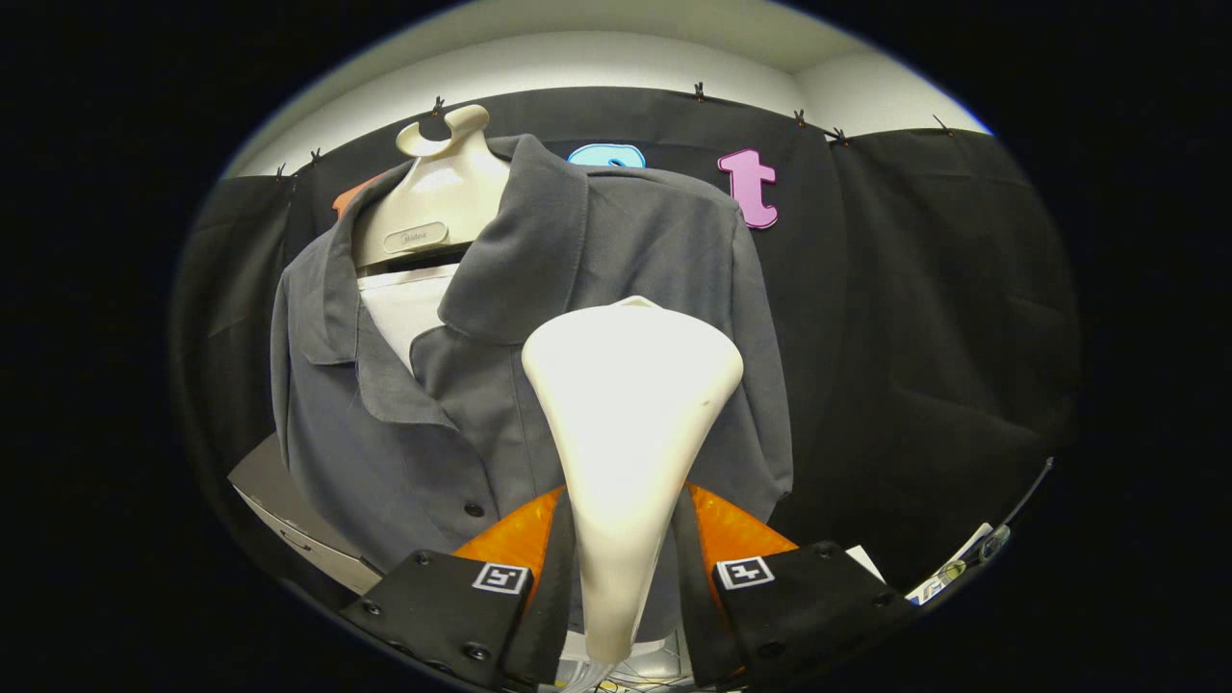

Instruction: Iron the clothes twice with a garment steamer, once on the left side and once on the right side.

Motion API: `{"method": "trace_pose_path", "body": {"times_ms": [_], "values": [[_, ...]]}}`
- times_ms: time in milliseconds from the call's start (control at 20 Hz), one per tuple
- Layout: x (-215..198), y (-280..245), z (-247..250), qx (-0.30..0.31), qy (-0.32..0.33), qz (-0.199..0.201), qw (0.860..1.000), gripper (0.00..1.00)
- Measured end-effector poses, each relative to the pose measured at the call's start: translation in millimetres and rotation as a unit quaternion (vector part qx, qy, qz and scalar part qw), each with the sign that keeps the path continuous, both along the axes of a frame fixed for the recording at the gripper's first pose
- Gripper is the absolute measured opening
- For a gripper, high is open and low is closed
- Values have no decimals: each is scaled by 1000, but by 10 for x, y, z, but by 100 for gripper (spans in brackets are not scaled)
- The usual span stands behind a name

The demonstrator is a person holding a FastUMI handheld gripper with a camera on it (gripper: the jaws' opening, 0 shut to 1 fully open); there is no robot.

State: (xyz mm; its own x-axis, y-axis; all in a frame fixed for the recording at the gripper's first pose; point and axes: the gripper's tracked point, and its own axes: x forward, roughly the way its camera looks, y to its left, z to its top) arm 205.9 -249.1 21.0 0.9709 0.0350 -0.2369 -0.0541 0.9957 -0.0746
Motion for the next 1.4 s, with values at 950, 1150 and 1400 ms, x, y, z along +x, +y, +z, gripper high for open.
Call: {"method": "trace_pose_path", "body": {"times_ms": [950,1150,1400], "values": [[-71,-56,-1084,21,81,-3,997,57],[-133,-117,-1341,28,98,-7,995,57],[-177,-155,-1687,27,126,-11,992,57]]}}
